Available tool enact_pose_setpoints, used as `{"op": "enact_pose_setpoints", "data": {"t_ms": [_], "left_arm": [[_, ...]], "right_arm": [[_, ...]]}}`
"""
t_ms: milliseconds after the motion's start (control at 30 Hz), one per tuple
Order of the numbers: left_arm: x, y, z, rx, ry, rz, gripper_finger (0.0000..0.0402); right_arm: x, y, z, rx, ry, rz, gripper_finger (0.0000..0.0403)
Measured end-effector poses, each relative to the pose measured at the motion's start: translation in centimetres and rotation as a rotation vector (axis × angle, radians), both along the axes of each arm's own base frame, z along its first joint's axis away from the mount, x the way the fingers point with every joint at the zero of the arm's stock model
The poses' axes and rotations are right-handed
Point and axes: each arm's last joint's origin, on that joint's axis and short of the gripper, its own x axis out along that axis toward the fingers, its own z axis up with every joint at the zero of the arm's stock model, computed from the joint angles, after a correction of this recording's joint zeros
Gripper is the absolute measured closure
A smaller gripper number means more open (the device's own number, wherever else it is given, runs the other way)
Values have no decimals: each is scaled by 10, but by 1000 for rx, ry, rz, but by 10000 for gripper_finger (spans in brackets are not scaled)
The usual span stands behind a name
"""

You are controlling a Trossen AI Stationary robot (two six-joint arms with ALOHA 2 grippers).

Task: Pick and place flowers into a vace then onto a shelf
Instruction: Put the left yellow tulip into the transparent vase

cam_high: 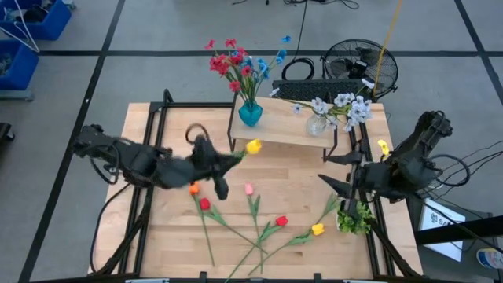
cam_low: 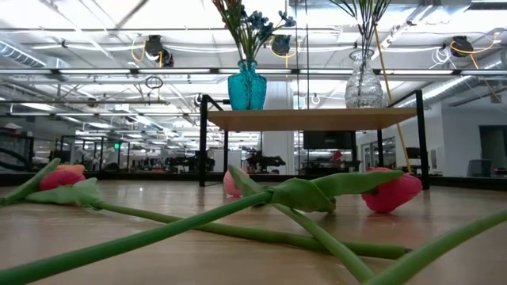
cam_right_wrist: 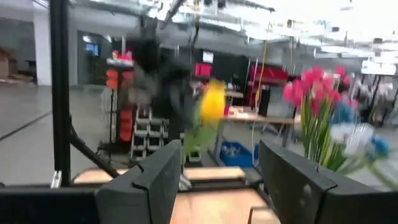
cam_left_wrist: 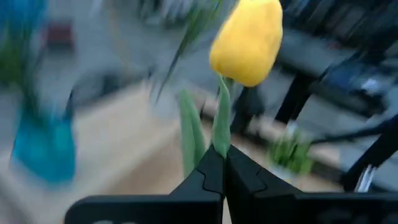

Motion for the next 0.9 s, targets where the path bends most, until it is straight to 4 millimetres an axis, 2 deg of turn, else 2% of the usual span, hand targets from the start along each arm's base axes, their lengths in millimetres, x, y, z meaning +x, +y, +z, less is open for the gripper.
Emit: {"op": "enact_pose_setpoints", "data": {"t_ms": [100, 200, 433, 567, 767, 900], "left_arm": [[8, 6, 25, 115, -153, -101, 400], [21, 11, 32, 162, -258, -163, 401], [71, 10, -2, 100, -265, -286, 401], [89, 7, -17, 65, -258, -356, 401], [93, 4, -21, 51, -259, -440, 401], [93, 2, -21, 104, -257, -537, 401]], "right_arm": [[11, 0, -7, 23, 20, -28, 195], [25, -3, -11, 28, 15, -8, 195], [55, -14, -10, 65, -91, -9, 195], [62, -20, -11, 76, -106, -3, 195], [67, -24, -14, 181, -117, 122, 195], [69, -23, -22, 278, -70, 132, 195]]}}
